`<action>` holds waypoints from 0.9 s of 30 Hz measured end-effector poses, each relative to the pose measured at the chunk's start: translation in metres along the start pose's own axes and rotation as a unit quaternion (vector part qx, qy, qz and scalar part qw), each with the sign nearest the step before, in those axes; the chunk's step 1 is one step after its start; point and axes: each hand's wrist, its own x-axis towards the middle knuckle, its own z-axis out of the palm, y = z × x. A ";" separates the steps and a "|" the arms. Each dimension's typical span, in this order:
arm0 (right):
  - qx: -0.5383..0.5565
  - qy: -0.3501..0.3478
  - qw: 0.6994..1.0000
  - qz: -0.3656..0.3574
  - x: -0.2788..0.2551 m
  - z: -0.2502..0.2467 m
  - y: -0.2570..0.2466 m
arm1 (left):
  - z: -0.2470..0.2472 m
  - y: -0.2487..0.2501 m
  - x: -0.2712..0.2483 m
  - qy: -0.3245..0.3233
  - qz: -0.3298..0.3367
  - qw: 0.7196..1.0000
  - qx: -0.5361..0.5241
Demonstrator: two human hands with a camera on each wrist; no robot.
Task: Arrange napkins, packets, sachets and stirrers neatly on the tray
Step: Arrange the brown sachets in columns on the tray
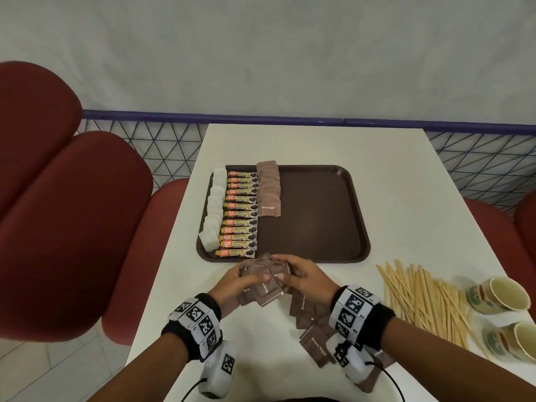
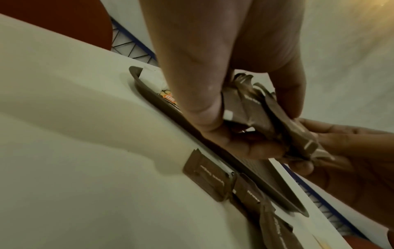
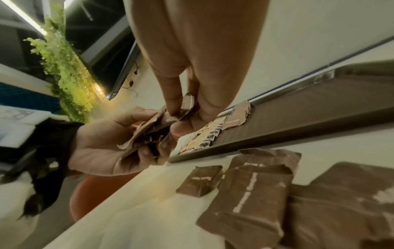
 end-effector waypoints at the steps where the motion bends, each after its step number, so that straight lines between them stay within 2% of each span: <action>1: 0.013 0.003 1.000 -0.004 0.001 0.001 -0.002 | 0.001 0.001 -0.001 0.000 -0.003 1.000 -0.018; 4: 0.037 0.023 0.999 -0.013 0.005 0.001 -0.003 | 0.002 0.002 -0.001 -0.013 -0.004 0.999 -0.050; 9: 0.073 0.074 0.994 0.016 0.016 0.003 -0.004 | -0.001 0.008 0.001 -0.009 0.009 0.995 -0.097; 15: -0.006 0.070 0.997 0.019 0.032 -0.007 -0.012 | -0.005 0.011 0.003 -0.004 0.015 0.994 -0.108; 20: 0.008 0.080 0.996 0.040 0.047 -0.018 -0.018 | -0.015 0.012 0.008 0.044 0.028 0.990 -0.131; 24: 0.005 0.163 0.986 0.045 0.067 -0.038 -0.021 | -0.028 0.013 0.011 0.081 0.047 0.984 -0.149; 27: -0.021 0.230 0.972 0.054 0.091 -0.052 -0.021 | -0.035 0.016 0.011 0.084 0.057 0.981 -0.166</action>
